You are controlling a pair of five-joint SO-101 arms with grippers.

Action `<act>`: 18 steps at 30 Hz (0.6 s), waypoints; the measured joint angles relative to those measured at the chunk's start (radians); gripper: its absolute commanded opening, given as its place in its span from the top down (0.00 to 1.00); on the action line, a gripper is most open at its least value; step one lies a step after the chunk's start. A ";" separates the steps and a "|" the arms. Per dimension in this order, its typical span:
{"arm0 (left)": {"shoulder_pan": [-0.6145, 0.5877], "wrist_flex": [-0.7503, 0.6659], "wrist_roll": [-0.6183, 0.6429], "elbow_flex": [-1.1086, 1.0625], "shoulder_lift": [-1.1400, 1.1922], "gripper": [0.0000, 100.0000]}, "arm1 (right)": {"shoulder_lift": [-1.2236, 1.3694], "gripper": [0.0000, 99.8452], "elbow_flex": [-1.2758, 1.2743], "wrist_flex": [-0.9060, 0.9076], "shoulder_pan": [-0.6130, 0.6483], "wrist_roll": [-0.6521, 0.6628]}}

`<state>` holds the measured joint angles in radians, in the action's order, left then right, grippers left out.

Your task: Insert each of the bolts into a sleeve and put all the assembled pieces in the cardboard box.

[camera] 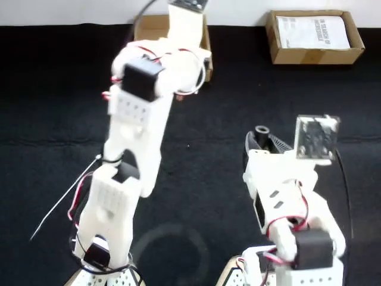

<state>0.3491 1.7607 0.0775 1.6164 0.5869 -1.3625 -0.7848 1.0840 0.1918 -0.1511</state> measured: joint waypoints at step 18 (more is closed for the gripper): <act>0.126 0.006 0.000 -0.451 -0.689 0.99 | -0.460 0.99 -0.292 0.025 0.068 0.020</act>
<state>0.4749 1.7668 0.0775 1.1653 -0.1020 -1.8228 -1.0764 1.1086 0.2593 -0.1312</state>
